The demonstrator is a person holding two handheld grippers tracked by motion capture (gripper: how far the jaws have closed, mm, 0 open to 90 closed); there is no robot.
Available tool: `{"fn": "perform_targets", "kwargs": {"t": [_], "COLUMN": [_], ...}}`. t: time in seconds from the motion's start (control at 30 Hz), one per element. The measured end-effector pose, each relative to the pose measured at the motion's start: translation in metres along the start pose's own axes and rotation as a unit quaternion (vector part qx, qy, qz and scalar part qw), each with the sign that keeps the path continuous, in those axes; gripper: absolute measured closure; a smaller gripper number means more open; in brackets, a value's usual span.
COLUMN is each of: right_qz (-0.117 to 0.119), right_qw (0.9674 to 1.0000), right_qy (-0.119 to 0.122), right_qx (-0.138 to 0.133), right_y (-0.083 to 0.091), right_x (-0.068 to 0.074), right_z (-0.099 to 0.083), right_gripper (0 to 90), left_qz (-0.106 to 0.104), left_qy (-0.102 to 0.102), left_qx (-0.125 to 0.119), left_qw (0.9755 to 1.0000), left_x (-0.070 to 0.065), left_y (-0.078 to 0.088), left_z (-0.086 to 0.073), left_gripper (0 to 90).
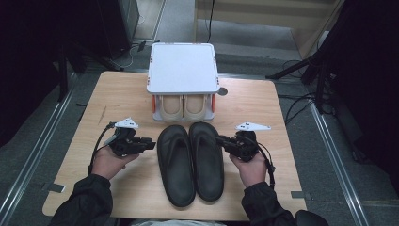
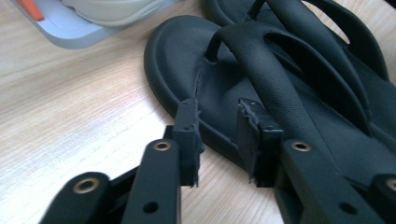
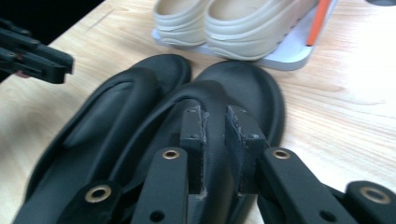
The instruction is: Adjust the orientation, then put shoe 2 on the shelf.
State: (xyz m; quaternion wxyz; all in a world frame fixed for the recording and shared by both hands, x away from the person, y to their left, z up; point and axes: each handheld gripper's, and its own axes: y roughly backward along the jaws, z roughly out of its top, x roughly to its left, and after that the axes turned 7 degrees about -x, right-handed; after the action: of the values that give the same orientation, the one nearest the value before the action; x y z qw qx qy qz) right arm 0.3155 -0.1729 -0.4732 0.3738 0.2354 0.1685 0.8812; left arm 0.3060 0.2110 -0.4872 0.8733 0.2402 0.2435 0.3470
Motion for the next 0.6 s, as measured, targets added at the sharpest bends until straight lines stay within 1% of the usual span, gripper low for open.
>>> {"fn": "perform_targets", "kwargs": {"t": [0.03,0.07,0.1,0.17,0.2,0.3,0.33,0.43,0.47,0.57,0.6], "right_qz": [0.001,0.004,0.005,0.009,0.01,0.016,0.018,0.02,0.017,0.017,0.017], "right_qw": [1.0,1.0,1.0,0.9999,0.9998,0.9996,0.9996,0.9996,0.9996,0.9997,0.9997], "right_qy": [-0.001,0.001,0.001,0.008,0.016,0.023,0.021,0.02,0.02,0.012,0.013], "right_qx": [0.0,0.0,0.001,0.009,0.01,0.007,0.006,0.007,0.007,0.009,0.01], "right_y": [0.001,0.001,0.001,0.001,0.001,0.0,0.0,-0.002,-0.003,-0.009,-0.011], "right_x": [0.003,0.005,0.008,0.014,0.018,0.026,0.028,0.031,0.031,0.031,0.032], "right_z": [-0.001,-0.001,-0.002,-0.004,-0.005,-0.006,-0.006,-0.008,-0.009,-0.01,-0.01], "right_gripper": [76.2,74.8,73.2,73.1,73.2,73.2,73.1,72.1,72.1,71.6,71.4], "left_qz": [-0.002,0.0,-0.003,-0.004,-0.002,-0.004,-0.004,-0.003,-0.006,0.004,0.003], "left_qy": [0.001,0.001,0.004,0.008,0.009,0.013,0.013,0.011,0.01,0.0,-0.001], "left_qx": [-0.005,-0.005,-0.003,0.002,0.003,-0.004,-0.003,0.0,0.0,0.001,0.001], "left_qw": [1.0,1.0,1.0,1.0,1.0,0.9999,0.9999,0.9999,0.9999,1.0,1.0], "left_x": [0.0,0.0,0.0,0.002,0.002,0.004,0.004,0.004,0.004,0.004,0.005], "left_y": [0.0,0.001,0.001,0.0,0.0,0.002,0.003,0.002,0.001,0.0,0.0], "left_z": [0.0,0.0,0.0,0.0,0.0,0.001,0.001,0.0,0.0,0.003,0.003], "left_gripper": [66.8,65.3,64.6,64.5,64.3,62.8,62.4,59.7,59.2,56.7,55.7]}}
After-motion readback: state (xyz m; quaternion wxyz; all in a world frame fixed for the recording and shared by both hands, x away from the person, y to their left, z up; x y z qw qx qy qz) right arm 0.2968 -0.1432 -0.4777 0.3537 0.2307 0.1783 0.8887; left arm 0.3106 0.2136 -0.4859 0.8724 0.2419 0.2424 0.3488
